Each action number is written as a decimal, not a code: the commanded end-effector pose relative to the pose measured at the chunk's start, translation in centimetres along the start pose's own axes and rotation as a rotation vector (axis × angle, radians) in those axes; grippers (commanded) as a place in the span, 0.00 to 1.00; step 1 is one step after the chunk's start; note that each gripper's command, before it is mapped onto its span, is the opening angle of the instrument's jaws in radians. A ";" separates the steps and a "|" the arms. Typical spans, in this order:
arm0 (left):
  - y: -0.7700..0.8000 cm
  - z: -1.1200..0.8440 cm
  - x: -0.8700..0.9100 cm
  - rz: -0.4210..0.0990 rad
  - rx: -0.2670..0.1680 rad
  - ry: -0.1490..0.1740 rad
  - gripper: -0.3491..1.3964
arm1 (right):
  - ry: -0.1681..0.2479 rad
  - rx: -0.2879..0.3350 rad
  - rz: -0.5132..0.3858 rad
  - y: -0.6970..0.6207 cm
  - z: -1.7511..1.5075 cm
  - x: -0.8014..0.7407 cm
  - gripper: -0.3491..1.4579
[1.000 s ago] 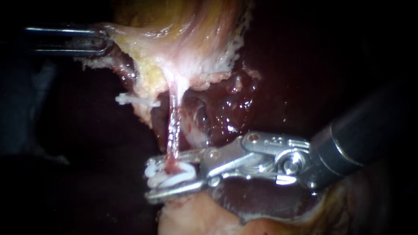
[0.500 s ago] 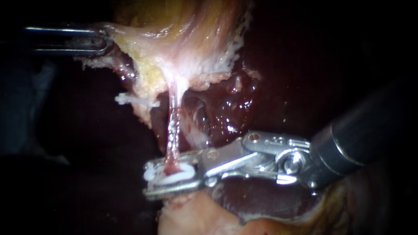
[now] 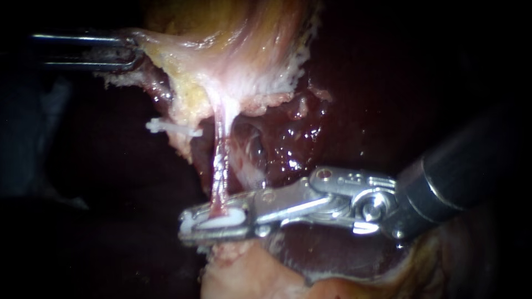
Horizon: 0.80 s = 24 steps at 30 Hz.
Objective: Clipping second clip right tube
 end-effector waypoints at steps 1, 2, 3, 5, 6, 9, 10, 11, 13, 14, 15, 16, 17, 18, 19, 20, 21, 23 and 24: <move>0.00 0.00 0.00 0.000 0.000 0.000 0.00 | 0.000 0.001 -0.001 0.00 -0.01 -0.01 0.00; 0.00 0.00 0.00 0.000 0.000 0.000 0.00 | 0.000 0.000 0.000 0.00 -0.01 0.00 0.00; 0.00 0.00 0.00 0.000 0.000 0.000 0.00 | 0.001 0.000 0.000 0.01 -0.02 0.00 0.00; 0.00 0.00 0.00 0.000 0.000 0.000 0.00 | 0.001 0.001 0.000 0.02 -0.03 0.00 0.00; 0.00 0.00 0.00 0.000 0.000 0.000 0.00 | 0.001 -0.002 0.000 0.03 -0.04 0.00 0.00; 0.00 0.00 0.00 0.000 0.000 0.000 0.00 | 0.001 -0.001 0.000 0.03 -0.05 0.00 0.00; 0.00 0.00 0.00 0.000 0.000 0.000 0.00 | 0.001 -0.001 0.000 0.02 -0.05 0.00 0.00; 0.00 0.00 0.00 0.000 0.000 0.000 0.00 | 0.001 -0.001 0.000 0.02 -0.05 0.00 0.00; 0.00 0.00 0.00 0.000 0.000 0.000 0.00 | 0.002 -0.003 0.000 0.02 -0.05 0.00 0.00; 0.00 0.00 0.00 0.000 0.000 0.000 0.00 | 0.002 -0.003 0.000 0.02 -0.05 0.00 0.00; 0.00 0.00 0.00 0.000 0.000 0.000 0.00 | 0.002 -0.003 0.000 0.02 -0.05 0.00 0.00; 0.00 0.00 0.00 0.000 0.000 0.000 0.00 | 0.002 -0.003 0.000 0.02 -0.05 -0.01 0.00; 0.00 0.00 0.00 0.000 0.000 0.000 0.00 | 0.002 -0.004 0.000 0.02 -0.05 -0.01 0.00; 0.00 0.00 0.00 0.000 0.000 0.000 0.00 | 0.002 -0.004 0.000 0.03 -0.06 -0.01 0.00; 0.00 0.00 0.00 0.000 0.000 0.000 0.00 | 0.002 -0.004 0.000 0.03 -0.06 -0.01 0.00; 0.00 0.00 0.00 0.000 0.000 0.000 0.00 | 0.002 -0.004 0.000 0.03 -0.06 -0.01 0.00; 0.00 0.00 0.00 0.000 0.000 0.000 0.00 | 0.002 -0.004 0.000 0.03 -0.05 -0.01 0.00; 0.00 0.01 0.00 0.000 0.000 0.000 0.00 | 0.002 -0.004 -0.001 0.03 -0.06 -0.01 0.00; 0.00 0.01 0.00 0.000 0.000 0.000 0.00 | 0.002 -0.004 -0.001 0.03 -0.05 -0.01 0.00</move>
